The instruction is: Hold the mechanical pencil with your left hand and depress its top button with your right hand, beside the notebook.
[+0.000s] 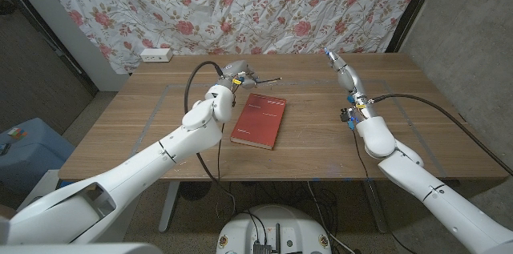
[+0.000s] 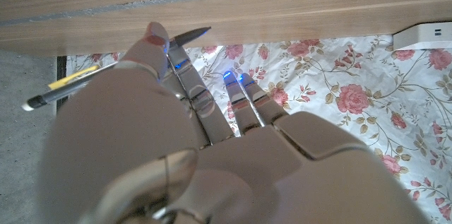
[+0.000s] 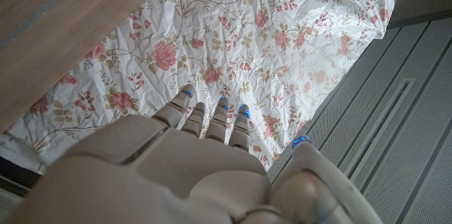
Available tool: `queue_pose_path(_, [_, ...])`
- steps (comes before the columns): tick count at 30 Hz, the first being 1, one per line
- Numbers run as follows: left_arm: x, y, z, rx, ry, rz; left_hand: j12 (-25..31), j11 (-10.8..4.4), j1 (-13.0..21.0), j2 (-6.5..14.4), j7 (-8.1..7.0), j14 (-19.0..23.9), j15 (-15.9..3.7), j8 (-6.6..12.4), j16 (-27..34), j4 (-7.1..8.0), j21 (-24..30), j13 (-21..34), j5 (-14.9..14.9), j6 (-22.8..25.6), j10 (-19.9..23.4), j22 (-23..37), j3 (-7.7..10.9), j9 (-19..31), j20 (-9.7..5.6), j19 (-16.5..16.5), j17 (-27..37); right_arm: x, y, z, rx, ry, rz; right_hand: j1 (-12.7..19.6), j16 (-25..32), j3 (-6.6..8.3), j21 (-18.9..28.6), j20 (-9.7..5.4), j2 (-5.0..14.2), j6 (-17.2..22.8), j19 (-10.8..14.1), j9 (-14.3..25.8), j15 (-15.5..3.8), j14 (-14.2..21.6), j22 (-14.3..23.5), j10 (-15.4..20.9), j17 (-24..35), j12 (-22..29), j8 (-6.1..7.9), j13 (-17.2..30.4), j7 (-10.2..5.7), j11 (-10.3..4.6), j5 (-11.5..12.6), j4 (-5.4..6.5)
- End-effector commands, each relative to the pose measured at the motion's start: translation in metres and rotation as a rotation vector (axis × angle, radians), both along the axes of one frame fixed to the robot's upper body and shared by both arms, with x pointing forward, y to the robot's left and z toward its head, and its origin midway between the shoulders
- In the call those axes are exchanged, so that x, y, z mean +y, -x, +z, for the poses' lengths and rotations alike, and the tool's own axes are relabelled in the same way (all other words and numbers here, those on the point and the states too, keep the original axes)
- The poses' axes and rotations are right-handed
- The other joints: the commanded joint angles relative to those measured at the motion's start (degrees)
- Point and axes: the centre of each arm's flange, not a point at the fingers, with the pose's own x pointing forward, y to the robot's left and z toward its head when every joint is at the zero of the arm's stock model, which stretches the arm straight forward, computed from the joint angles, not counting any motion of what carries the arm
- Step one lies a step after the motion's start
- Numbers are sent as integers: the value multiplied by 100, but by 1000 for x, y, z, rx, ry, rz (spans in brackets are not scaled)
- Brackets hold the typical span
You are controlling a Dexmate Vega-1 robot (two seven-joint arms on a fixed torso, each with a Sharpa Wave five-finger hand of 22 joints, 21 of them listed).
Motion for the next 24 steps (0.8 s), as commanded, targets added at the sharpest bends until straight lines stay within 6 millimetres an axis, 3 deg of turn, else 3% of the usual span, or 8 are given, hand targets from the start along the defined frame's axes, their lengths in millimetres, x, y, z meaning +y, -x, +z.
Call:
queue_pose_path(1, [-8, 0, 0, -11, 51, -41, 30, 7, -4, 65, 5, 49, -959, -1, -10, -19, 17, 31, 44, 12, 51, 26, -21, 6, -394, 63, 16, 7, 2, 4, -39, 93, -47, -1, 53, 15, 40, 2, 3, -149, -16, 13, 70, 13, 25, 31, 6, 55, -18, 13, -104, 96, -3, -23])
queue_pose_path(7, [-10, -1, -3, 3, 85, -70, 22, 7, -1, 71, 4, 54, -954, -10, -10, -17, 28, 31, 46, 13, 41, 27, -31, 5, -397, 100, 17, 10, 1, 4, -53, 153, -70, -35, 122, -3, 98, 18, -100, -775, 148, 15, 148, 162, 24, 151, -16, 115, -53, 32, -161, 156, -4, -86])
queue_pose_path(14, [-13, 1, -6, 4, 130, -82, 19, 7, 0, 77, 12, 60, -952, -18, -10, -14, 22, 33, 47, 13, 38, 28, -43, 7, -390, 93, 17, 12, 0, 2, -60, 206, -102, -96, 198, -35, 114, 17, -154, -1133, 254, 15, 252, 326, 24, 243, 4, 150, -40, 53, -175, 212, -6, -110])
queue_pose_path(18, [-17, 0, -8, 2, 151, -96, 18, 7, 2, 80, 9, 60, -949, -25, -11, -13, 11, 34, 48, 10, 40, 28, -49, 6, -384, 72, 16, 12, -1, 1, -62, 232, -118, -116, 214, -49, 145, 5, -175, -1315, 383, 17, 264, 351, 26, 203, 20, 134, -27, 66, -180, 239, -3, -130])
queue_pose_path(24, [-21, 0, -11, 2, 182, -117, 15, 7, 9, 85, 19, 60, -947, -37, -13, -15, 4, 35, 51, -5, 36, 28, -57, 7, -377, 57, 15, 12, -1, -1, -84, 289, -174, -174, 348, -77, 210, -40, -184, -1585, 690, 21, 234, 658, 33, 179, 73, 139, 0, 84, -181, 267, 9, -155])
